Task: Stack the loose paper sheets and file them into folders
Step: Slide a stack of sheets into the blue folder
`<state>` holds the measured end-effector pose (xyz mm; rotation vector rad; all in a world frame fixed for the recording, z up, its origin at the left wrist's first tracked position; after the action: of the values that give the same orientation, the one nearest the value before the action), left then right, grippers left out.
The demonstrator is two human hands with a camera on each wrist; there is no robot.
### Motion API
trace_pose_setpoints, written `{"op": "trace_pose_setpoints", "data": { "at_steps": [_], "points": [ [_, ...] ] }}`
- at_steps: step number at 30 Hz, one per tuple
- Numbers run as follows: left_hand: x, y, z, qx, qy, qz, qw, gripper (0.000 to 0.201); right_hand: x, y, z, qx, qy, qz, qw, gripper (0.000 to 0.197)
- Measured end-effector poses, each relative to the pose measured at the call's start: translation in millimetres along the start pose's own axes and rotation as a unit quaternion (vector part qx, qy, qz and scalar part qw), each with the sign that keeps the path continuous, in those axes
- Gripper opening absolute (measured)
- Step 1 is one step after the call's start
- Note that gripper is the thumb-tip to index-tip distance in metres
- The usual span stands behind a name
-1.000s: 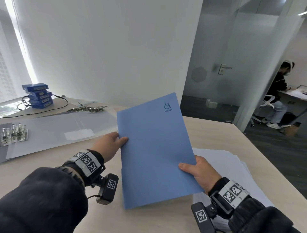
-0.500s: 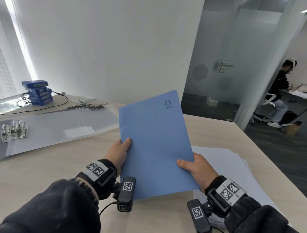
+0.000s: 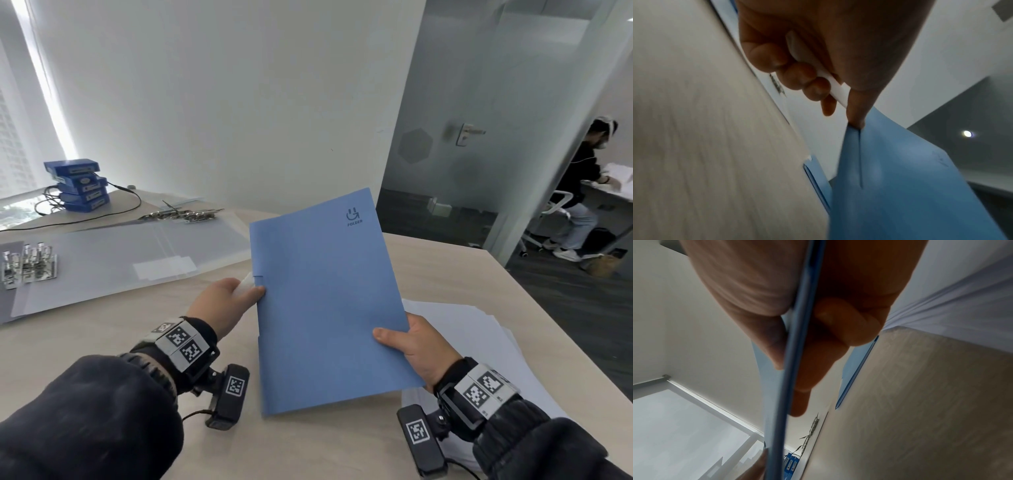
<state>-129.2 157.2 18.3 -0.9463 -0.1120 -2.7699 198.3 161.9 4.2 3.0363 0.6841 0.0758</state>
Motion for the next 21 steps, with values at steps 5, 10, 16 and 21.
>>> {"op": "trace_pose_setpoints", "data": {
  "at_steps": [5,10,16,21],
  "points": [
    [17,-5,-1,0.02,-0.186,-0.027,0.982,0.051,-1,0,0,-0.007,0.005,-0.013,1.0,0.042],
    [5,-4,1,0.02,-0.132,-0.058,0.989,0.049,-3,-2,3,-0.007,-0.007,-0.009,1.0,0.043],
    [-32,11,-6,0.093,0.216,-0.094,0.967,0.032,-6,-2,5,-0.004,-0.009,-0.001,1.0,0.043],
    [-52,18,-4,0.105,0.378,-0.068,0.917,0.021,-4,0,9,-0.013,-0.024,0.011,1.0,0.04]
  ]
}}
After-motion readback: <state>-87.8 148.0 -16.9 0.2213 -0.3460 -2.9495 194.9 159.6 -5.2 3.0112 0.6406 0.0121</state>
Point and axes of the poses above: each hand's wrist, its own y-axis away from the middle knuckle, its own x-axis out of the back of the hand, z = x × y, the point moved 7 cm from there along -y, towards the middle knuckle, and after that the axes turned 6 degrees about -z, right-handed, at the moved point
